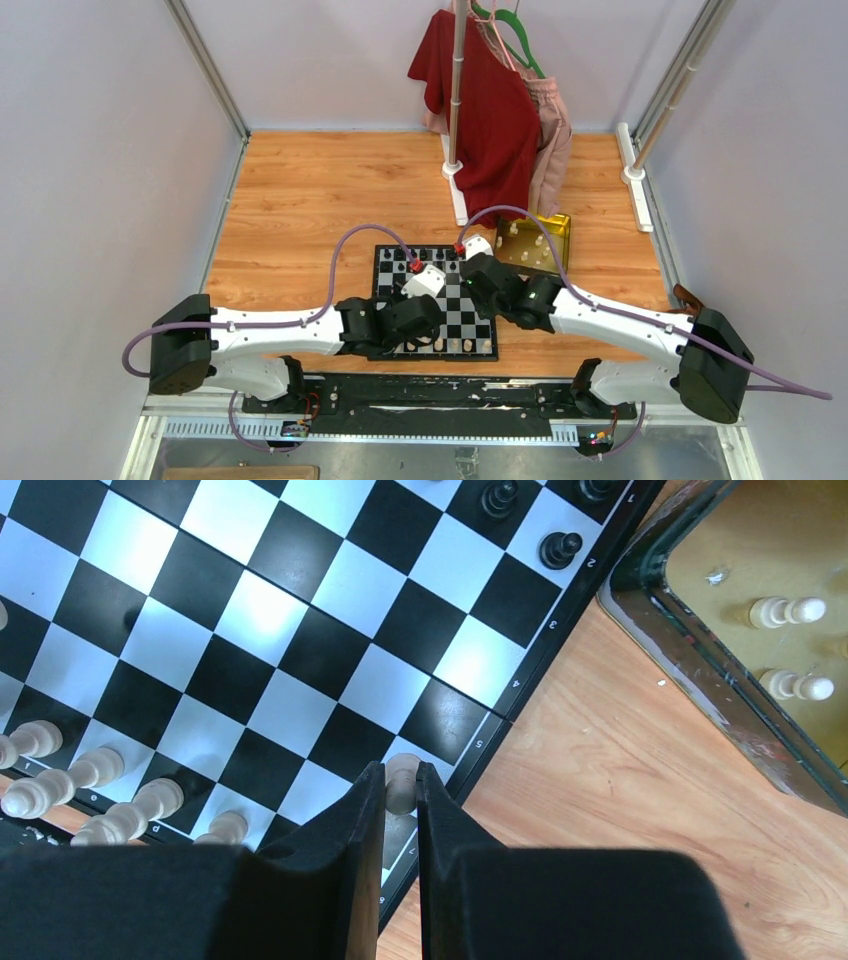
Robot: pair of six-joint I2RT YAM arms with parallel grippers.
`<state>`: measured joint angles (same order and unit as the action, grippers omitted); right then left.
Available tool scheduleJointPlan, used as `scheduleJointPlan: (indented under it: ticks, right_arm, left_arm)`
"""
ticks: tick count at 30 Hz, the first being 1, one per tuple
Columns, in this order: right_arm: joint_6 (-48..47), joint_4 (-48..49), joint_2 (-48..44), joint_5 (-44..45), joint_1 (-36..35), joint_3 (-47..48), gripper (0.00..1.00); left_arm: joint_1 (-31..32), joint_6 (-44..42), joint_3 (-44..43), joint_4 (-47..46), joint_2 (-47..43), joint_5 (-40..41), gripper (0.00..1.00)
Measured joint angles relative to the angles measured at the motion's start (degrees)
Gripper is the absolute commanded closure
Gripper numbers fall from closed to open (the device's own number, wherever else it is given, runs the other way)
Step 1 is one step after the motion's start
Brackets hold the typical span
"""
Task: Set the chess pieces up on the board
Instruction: Place the chess piece on the chessboard.
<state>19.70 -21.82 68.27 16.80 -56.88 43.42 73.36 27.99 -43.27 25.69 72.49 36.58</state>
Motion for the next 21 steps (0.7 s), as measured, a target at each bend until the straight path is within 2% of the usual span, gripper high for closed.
scheduleJointPlan:
  ticks: [21]
  right_arm:
    - [2.01, 2.12, 2.99, 1.25, -4.09, -0.92, 1.00]
  left_arm:
    - [2.58, 2.19, 2.64, -3.10, 1.11, -0.20, 1.00]
